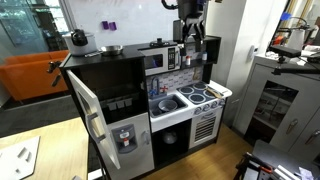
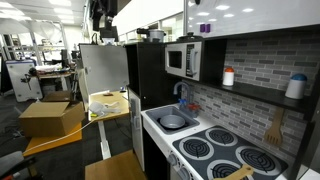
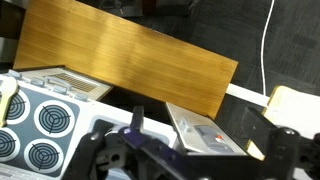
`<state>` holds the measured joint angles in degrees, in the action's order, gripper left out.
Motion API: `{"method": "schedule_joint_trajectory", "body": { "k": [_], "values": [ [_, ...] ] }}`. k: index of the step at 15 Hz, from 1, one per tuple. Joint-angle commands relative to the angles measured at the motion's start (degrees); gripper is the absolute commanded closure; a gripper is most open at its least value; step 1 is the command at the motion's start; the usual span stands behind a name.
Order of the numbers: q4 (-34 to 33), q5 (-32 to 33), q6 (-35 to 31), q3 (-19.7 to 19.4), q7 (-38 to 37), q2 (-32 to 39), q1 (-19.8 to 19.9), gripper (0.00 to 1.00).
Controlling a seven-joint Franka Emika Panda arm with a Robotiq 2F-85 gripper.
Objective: Close the top part of the refrigerator
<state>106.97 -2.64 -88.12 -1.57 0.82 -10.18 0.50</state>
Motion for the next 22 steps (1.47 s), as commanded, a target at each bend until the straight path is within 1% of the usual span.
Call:
{"method": "schedule_joint_trajectory", "body": {
  "k": [1, 7, 11, 16, 22],
  "values": [
    [-6.0, -0.2, 1.5, 1.3, -1.5, 5.3, -0.8, 0.0],
    [-14.7, 0.2, 2.4, 4.8, -5.5, 12.0, -3.9, 0.0],
    [-19.6, -0.1, 2.8, 6.3, -8.0, 15.8, -5.7, 0.0],
    [-24.7, -4.2, 2.4, 7.1, -10.2, 20.5, -6.8, 0.0],
    [-28.7, -9.6, 1.8, 7.9, -12.1, 24.1, -8.0, 0.0]
  ]
}}
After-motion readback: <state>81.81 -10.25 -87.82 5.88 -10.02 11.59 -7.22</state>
